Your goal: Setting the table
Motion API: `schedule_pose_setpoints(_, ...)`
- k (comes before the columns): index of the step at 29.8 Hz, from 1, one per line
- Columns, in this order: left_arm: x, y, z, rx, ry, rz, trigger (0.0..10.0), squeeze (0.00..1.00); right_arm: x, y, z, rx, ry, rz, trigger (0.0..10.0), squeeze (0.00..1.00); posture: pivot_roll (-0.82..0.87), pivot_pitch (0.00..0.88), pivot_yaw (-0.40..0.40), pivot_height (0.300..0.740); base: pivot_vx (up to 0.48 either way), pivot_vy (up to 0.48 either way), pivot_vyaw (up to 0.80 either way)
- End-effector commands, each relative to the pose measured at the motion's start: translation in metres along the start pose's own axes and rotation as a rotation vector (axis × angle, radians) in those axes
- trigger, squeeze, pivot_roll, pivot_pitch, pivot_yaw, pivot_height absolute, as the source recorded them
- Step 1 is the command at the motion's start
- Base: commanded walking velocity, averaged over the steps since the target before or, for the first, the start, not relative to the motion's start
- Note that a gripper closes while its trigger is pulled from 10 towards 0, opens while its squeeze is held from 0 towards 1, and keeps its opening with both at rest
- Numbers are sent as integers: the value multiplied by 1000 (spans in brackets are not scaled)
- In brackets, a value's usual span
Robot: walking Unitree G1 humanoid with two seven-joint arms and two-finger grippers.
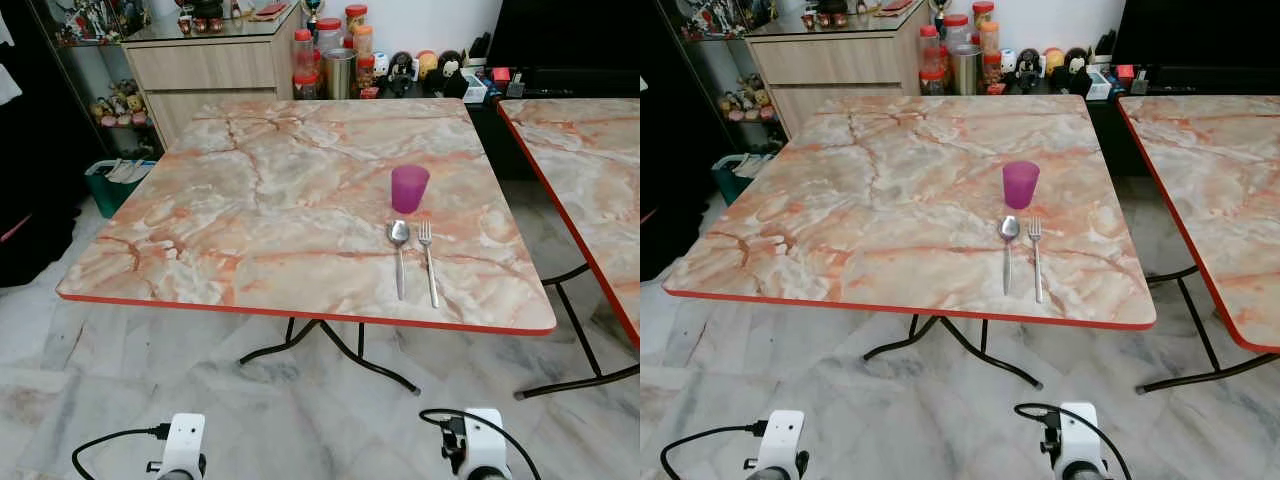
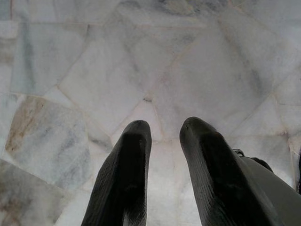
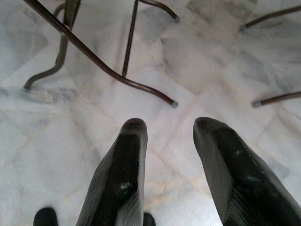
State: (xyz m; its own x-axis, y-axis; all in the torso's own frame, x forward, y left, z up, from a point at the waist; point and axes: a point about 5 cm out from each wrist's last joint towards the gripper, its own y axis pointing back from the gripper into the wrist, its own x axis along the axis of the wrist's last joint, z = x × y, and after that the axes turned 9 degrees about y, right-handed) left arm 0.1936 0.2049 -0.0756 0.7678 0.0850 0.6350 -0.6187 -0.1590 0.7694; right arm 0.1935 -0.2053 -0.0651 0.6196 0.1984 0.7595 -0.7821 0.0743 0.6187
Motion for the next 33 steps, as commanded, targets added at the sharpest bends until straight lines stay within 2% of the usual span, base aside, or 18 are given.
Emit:
schedule_pose_setpoints(1,-1,0,-5,21,4,-11,10000,0,1,-1,-2,6,-4,0,10000,0,-22,0,57,740,0,0,0)
schedule_pose_setpoints(7,-2,0,-7,28,8,-11,10000,0,15,0,-5,49,80,126,10000,0,-25,0,55,740,0,0,0)
schedule_pose_setpoints(13,-5,1,-8,29,4,-19,10000,0,12,14,5,26,131,236,10000,0,-51,0,66,740,0,0,0)
schedule_pose_setpoints(14,-5,1,-9,28,0,-20,10000,0,19,20,9,4,133,307,10000,0,-58,0,72,740,0,0,0)
schedule_pose_setpoints(17,-5,1,-10,27,-7,-21,10000,0,32,27,11,-17,123,390,10000,0,-69,0,80,740,0,0,0)
schedule_pose_setpoints(21,-5,1,-10,27,-7,-21,10000,0,33,28,11,-18,124,398,10000,0,-69,0,80,740,0,0,0)
schedule_pose_setpoints(22,-2,0,-8,19,-19,-16,10000,0,62,36,3,-10,145,521,10000,0,-74,0,83,740,0,0,0)
schedule_pose_setpoints(23,-2,0,-8,19,-19,-16,10000,0,62,36,3,-10,145,521,10000,0,-74,0,83,740,0,0,0)
schedule_pose_setpoints(24,0,0,-7,15,-24,-12,10000,0,83,44,-3,-2,149,603,10000,0,-75,0,82,740,0,0,0)
schedule_pose_setpoints(26,1,0,-6,16,-20,-7,10000,0,106,48,-7,-1,142,667,10000,0,-71,0,75,740,0,0,0)
schedule_pose_setpoints(27,1,0,-6,16,-20,-7,10000,0,106,48,-7,-1,142,667,10000,0,-71,0,75,740,0,0,0)
schedule_pose_setpoints(29,1,0,-6,16,-17,-7,10000,0,128,47,-7,-5,138,722,10000,0,-66,0,70,740,0,0,0)
schedule_pose_setpoints(30,1,0,-6,16,-17,-7,10000,0,128,47,-7,-5,138,722,10000,0,-66,0,70,740,0,0,0)
schedule_pose_setpoints(33,-3,1,-7,25,7,-15,10000,0,155,30,0,-70,63,730,10000,0,-62,0,72,740,0,0,0)
